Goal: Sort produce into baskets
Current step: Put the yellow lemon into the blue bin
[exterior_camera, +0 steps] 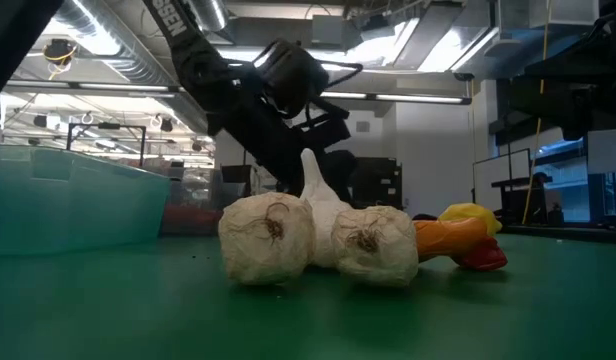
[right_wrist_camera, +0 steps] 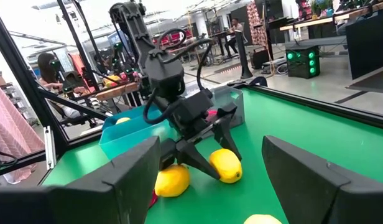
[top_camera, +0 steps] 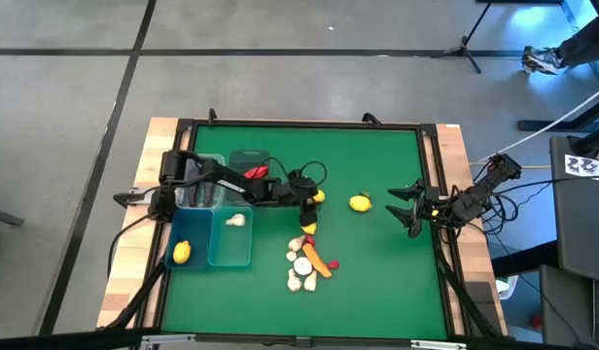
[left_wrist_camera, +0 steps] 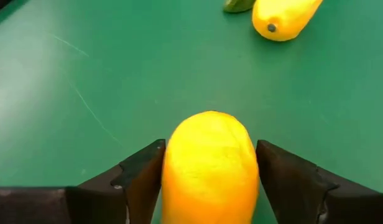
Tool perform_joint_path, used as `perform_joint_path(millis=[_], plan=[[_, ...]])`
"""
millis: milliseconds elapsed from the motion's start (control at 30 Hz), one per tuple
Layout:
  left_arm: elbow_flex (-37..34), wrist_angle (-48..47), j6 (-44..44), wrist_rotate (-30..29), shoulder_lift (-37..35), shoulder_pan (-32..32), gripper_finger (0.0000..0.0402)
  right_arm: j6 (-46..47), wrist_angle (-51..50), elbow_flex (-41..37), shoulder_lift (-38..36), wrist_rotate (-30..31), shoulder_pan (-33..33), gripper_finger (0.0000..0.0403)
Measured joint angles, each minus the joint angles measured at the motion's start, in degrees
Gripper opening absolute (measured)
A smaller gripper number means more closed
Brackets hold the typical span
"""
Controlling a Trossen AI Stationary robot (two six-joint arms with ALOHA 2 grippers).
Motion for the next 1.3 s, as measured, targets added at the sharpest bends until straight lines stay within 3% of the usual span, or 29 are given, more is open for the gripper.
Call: perform_joint_path(millis=[333, 567, 700, 1100, 1300], plan=[[-0.04, -0.42, -1.02, 0.57, -0.23, -0.05, 0.0185, 0.0, 0.0, 0.0, 0.0, 0.0, 0.02, 0.028], [2.48, -1.24, -1.93, 0.98, -0.6, -0.09, 0.0186, 0.0, -0.01, 0.0, 0.0, 0.0, 0.0, 0.028], [4.27, -6.77, -1.92, 0.96, -3.25, -0.22, 0.0189, 0.02, -0.02, 0.0, 0.0, 0.0, 0.0, 0.028], [3.61, -33.92, -6.25, -0.12, -28.25, -5.99, 0.019, 0.02, -0.04, 0.0, 0.62, 0.0, 0.0, 0.028], [-0.27, -49.96, -20.82, -13.89, -39.8, -12.83, 0.019, 0.31, -0.02, 0.0, 1.47, 0.0, 0.02, 0.028]])
